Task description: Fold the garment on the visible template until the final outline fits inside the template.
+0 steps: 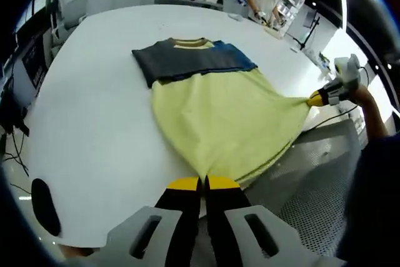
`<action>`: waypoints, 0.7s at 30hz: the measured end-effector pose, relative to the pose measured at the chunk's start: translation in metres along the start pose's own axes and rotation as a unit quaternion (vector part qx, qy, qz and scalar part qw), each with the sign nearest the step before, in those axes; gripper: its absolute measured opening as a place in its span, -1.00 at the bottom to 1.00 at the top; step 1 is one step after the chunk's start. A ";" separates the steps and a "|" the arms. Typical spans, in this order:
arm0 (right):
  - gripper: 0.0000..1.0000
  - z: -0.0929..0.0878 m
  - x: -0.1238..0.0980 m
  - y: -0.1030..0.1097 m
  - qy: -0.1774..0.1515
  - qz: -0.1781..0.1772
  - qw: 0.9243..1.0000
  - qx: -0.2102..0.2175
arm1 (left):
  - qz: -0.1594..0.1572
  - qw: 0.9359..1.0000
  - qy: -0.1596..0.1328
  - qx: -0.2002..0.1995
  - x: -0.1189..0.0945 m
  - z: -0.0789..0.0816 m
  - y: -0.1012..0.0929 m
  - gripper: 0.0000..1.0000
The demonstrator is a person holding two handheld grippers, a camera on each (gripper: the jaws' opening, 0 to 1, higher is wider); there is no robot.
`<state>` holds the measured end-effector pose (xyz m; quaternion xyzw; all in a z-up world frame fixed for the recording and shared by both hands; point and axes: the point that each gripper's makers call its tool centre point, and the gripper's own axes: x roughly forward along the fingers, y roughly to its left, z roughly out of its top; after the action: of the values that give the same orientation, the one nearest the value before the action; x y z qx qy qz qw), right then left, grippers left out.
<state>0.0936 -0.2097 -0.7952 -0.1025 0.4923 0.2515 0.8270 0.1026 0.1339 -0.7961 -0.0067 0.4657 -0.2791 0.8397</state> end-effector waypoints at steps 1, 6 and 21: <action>-1.00 0.002 -0.001 -0.001 -0.002 -0.001 1.000 0.000 | 0.000 1.000 -0.008 -0.002 -0.002 0.005 0.001 -1.00; -1.00 0.026 -0.012 -0.010 -0.031 -0.012 0.999 -0.003 | -0.001 0.999 -0.044 0.002 -0.011 0.038 0.005 -1.00; -1.00 0.112 -0.023 -0.056 -0.086 -0.059 0.994 -0.040 | 0.016 0.991 -0.125 0.043 -0.014 0.148 0.025 -1.00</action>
<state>0.1990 -0.2176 -0.7244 -0.1422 0.4016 0.2291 0.8752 0.2248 0.1246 -0.7080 0.0019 0.3449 -0.2825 0.8951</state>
